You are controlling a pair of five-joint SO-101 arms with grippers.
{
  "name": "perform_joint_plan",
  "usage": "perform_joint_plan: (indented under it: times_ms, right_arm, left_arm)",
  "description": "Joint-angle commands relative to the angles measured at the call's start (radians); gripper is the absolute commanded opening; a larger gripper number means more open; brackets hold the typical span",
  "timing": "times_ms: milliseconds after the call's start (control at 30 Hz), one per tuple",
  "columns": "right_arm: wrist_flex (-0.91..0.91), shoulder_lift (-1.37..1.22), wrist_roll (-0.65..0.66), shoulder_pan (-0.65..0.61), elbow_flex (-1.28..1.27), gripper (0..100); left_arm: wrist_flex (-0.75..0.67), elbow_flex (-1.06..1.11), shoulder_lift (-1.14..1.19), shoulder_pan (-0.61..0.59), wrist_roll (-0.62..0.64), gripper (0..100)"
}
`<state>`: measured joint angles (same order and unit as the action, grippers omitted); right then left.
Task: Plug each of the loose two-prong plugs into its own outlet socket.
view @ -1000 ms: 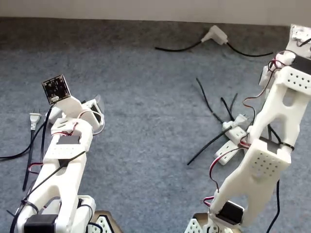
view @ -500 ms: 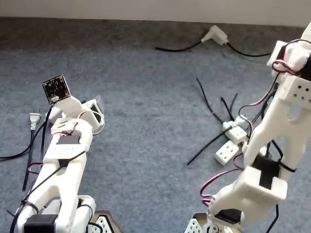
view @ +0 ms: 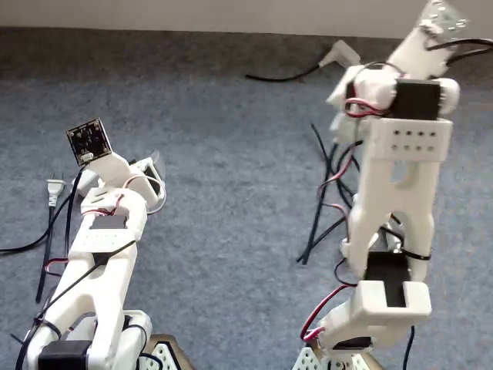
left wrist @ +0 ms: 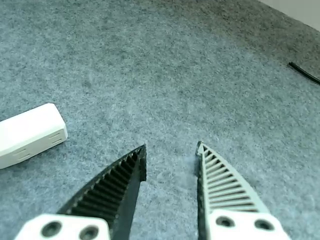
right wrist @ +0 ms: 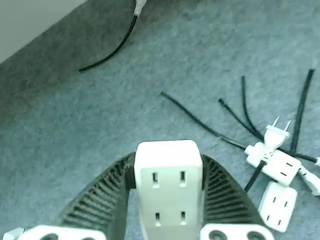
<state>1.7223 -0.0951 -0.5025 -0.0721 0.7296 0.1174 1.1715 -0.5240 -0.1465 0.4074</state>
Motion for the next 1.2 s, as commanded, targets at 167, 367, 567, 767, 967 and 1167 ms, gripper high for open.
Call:
perform_joint_plan:
  times_ms: [167,367,567,767,967,1167]
  right_arm:
    - [-0.280,0.045,-0.173,-0.219,-0.395,13.3]
    - [-0.587,0.045,-0.328,-0.263,-0.654,13.3]
    - [-0.835,0.036,-0.460,-0.321,-0.843,13.3]
    - [-0.932,-0.148,-0.473,-0.450,-0.880,12.2]
    - [-0.990,-0.315,-0.474,-0.461,-0.834,11.8]
    - [-0.898,-0.320,-0.473,-0.464,-0.705,28.3]
  left_arm:
    - [-0.018,-0.036,-0.001,0.010,0.006,17]
    - [-0.018,-0.038,-0.001,-0.016,0.011,17]
    - [-0.021,-0.038,-0.001,-0.015,0.011,17]
    - [-0.021,-0.036,-0.001,-0.013,0.011,17]
    - [-0.021,-0.036,-0.001,-0.012,0.011,17]
    - [-0.021,-0.036,-0.001,-0.012,0.011,17]
